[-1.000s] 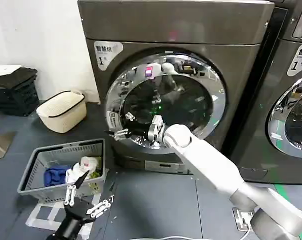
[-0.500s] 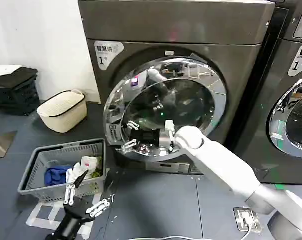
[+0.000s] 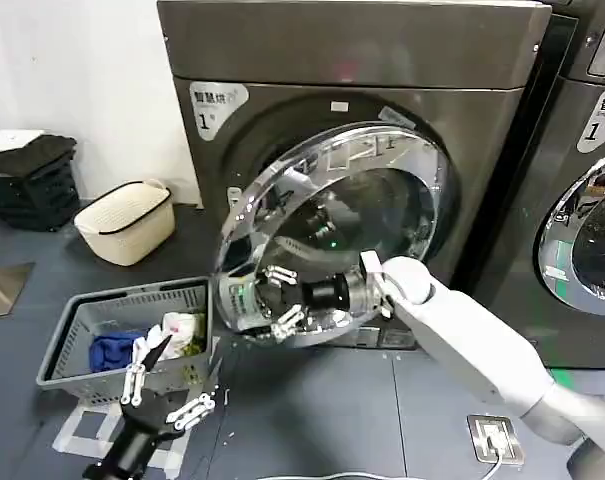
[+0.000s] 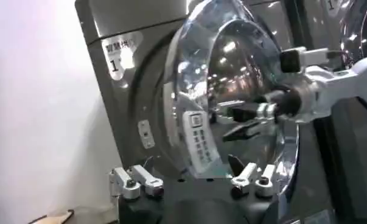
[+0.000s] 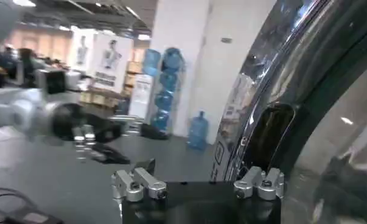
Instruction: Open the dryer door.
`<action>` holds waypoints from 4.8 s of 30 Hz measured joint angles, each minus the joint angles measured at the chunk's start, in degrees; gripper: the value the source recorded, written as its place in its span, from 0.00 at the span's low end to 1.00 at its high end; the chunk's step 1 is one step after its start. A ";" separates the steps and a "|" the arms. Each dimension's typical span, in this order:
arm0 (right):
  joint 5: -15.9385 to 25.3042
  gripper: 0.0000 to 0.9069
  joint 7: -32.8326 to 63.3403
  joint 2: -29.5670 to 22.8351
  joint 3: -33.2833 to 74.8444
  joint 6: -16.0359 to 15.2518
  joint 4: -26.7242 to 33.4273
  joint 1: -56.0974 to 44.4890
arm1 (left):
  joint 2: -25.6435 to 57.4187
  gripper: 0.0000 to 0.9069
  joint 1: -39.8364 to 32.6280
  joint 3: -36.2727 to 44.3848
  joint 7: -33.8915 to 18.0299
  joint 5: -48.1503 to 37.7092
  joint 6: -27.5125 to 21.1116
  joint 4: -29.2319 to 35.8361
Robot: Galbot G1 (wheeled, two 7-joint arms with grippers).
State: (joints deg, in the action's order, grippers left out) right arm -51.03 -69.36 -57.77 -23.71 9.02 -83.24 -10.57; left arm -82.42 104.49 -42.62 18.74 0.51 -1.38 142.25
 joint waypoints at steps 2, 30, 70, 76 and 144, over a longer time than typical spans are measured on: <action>-0.39 1.00 -1.29 1.12 0.49 0.13 -1.16 -0.62 | 0.04 1.00 -0.11 -0.02 0.04 -0.05 -0.03 -0.08; -1.19 1.00 -9.47 15.60 13.30 -1.06 -16.85 -13.22 | 19.06 1.00 -18.50 -3.70 5.98 -20.56 -4.08 -15.28; -1.41 1.00 -6.62 23.87 72.61 1.41 -21.90 -67.67 | 28.63 1.00 -49.94 26.02 16.52 -25.09 -0.81 -30.66; -1.65 1.00 -6.98 18.19 86.83 3.97 -24.69 -81.19 | 28.41 1.00 -53.65 30.62 16.71 -25.50 0.26 -32.42; 32.44 1.00 83.45 -34.42 164.28 -15.77 -23.10 -95.03 | -1.63 1.00 -86.95 66.93 6.03 -24.95 0.61 -61.43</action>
State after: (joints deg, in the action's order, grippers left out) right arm -18.60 14.08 -92.20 140.57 -6.75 -106.33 -105.60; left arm -84.05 17.54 24.31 24.77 -24.43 -0.77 80.82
